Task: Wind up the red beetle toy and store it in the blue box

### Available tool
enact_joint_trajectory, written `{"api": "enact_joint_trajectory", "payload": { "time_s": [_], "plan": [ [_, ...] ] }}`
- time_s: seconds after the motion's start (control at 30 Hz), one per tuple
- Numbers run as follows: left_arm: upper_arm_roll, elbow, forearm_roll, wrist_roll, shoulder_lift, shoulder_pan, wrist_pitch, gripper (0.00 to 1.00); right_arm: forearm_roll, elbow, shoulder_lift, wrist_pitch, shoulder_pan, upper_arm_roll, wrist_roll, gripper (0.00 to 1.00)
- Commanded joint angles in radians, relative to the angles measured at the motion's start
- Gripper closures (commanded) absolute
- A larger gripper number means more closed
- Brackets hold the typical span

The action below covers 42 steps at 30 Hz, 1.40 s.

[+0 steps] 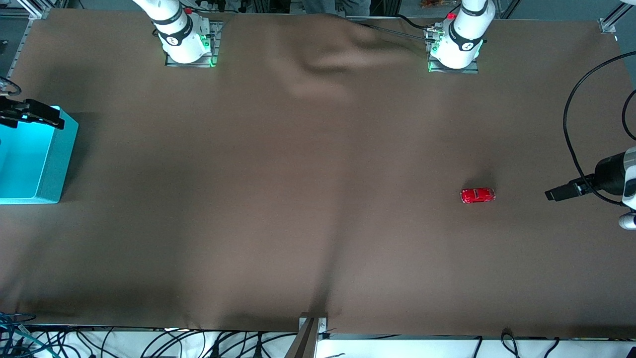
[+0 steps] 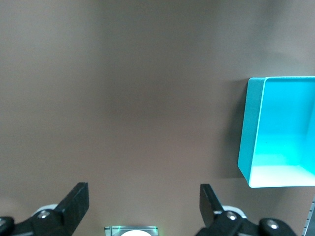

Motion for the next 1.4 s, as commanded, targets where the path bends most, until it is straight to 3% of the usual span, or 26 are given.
{"api": "enact_joint_trajectory", "payload": {
  "time_s": [0.0,0.6,1.03,1.37],
  "plan": [
    [0.002,-0.001,-0.019,0.025,-0.009,0.006,-0.013,0.0,-0.013,0.023,0.002,0.01,0.003,0.003,0.01,0.0],
    [0.003,-0.007,-0.019,-0.016,-0.011,0.006,-0.015,0.0,-0.007,0.023,0.007,0.016,0.006,0.006,0.009,0.0],
    [0.006,-0.012,-0.022,-0.185,-0.012,0.015,-0.019,0.0,-0.003,0.023,0.008,0.016,0.002,0.003,0.009,0.0],
    [0.003,-0.02,-0.019,-0.439,-0.012,0.012,-0.045,0.0,-0.004,0.023,0.008,0.016,0.0,0.003,0.009,0.0]
  ]
}}
